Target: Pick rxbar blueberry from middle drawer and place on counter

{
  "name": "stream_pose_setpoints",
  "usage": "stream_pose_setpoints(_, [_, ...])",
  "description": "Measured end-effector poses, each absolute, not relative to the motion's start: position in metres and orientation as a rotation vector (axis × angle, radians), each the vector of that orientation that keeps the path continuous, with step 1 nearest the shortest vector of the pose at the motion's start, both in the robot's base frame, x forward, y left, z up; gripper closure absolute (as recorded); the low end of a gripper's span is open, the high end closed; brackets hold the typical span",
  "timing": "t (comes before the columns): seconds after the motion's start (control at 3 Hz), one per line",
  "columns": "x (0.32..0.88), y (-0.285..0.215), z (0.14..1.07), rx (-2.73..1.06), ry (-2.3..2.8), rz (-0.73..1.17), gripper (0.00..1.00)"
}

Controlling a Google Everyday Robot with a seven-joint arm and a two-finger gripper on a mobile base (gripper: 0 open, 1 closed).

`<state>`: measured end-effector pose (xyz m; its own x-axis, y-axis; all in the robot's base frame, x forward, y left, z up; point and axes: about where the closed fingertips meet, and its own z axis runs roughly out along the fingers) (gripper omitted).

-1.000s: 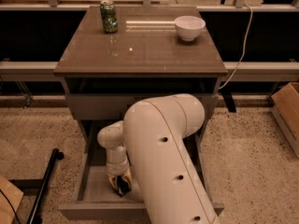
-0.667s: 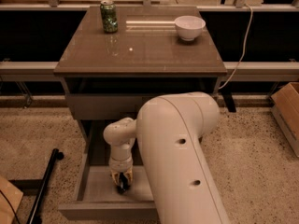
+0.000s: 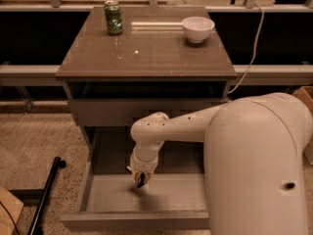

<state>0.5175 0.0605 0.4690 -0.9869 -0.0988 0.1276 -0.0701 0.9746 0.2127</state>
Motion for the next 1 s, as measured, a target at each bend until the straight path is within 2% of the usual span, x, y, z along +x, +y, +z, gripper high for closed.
stream_pose_setpoints(0.67, [0.499, -0.042, 0.588, -0.031, -3.198, -0.353, 1.0])
stream_pose_setpoints(1.0, [0.513, -0.085, 0.662, -0.064, -3.342, -0.269, 1.0])
